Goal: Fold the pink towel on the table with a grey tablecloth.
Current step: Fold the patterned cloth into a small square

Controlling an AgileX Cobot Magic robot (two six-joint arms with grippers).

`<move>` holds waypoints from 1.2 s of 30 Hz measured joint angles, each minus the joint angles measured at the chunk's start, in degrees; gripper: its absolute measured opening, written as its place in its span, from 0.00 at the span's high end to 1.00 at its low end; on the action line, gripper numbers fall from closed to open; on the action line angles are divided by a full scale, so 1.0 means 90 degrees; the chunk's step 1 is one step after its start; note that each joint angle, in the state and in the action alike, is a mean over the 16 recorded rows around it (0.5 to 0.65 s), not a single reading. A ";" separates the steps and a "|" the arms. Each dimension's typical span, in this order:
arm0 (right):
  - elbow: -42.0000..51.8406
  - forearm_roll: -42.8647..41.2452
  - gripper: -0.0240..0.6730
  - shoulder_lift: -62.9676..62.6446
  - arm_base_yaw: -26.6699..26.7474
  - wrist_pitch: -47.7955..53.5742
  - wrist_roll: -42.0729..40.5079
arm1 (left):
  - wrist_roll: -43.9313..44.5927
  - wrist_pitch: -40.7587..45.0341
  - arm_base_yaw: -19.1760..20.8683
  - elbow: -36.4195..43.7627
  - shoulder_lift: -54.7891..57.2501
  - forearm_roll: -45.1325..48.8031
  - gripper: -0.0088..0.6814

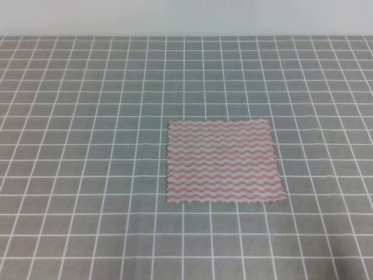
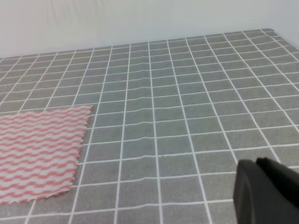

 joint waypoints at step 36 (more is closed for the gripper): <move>0.0000 0.0031 0.99 -0.0025 -0.0001 0.0012 0.0000 | -0.0009 -0.0036 -0.0002 0.0030 -0.0041 -0.0202 0.99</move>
